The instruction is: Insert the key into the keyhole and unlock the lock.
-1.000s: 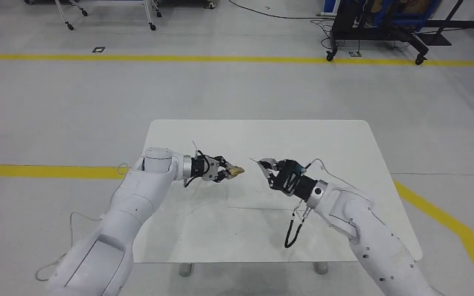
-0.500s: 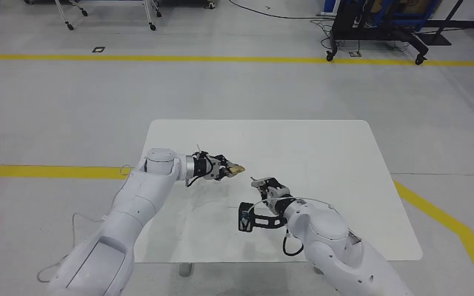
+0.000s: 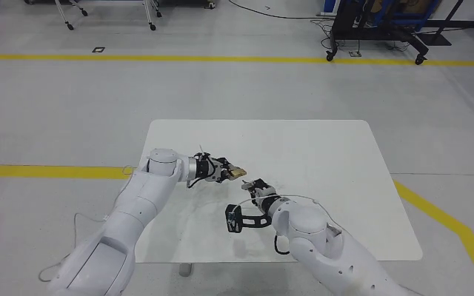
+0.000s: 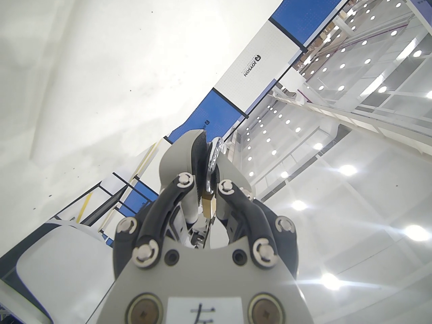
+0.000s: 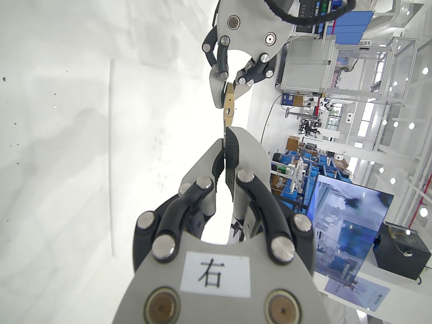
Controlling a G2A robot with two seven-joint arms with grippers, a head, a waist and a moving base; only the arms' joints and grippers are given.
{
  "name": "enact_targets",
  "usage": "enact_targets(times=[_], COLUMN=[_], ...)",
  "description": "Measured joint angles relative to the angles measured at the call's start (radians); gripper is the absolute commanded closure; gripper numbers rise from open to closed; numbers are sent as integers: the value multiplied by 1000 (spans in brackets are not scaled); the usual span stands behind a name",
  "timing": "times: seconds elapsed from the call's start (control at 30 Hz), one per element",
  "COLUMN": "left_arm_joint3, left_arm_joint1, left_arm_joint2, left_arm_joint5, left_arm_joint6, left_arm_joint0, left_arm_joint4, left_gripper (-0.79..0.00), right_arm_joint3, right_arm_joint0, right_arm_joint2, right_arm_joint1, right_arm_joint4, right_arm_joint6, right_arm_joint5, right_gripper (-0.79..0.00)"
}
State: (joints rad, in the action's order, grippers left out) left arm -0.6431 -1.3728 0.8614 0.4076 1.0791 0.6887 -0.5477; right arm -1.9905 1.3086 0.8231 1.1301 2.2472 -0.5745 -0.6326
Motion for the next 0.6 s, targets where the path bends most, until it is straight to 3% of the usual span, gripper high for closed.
enact_targets(times=[0.6], left_arm_joint3=[2], left_arm_joint1=[-4], left_arm_joint2=[-1], left_arm_joint5=[-5], left_arm_joint6=[4], left_arm_joint0=[1], left_arm_joint4=[9], left_gripper=[0], right_arm_joint3=[115], right_arm_joint0=[-83], right_arm_joint2=[-25], right_arm_joint1=[51], right_arm_joint4=[-72], right_arm_joint6=[-56], right_arm_joint5=[12], right_gripper=[0])
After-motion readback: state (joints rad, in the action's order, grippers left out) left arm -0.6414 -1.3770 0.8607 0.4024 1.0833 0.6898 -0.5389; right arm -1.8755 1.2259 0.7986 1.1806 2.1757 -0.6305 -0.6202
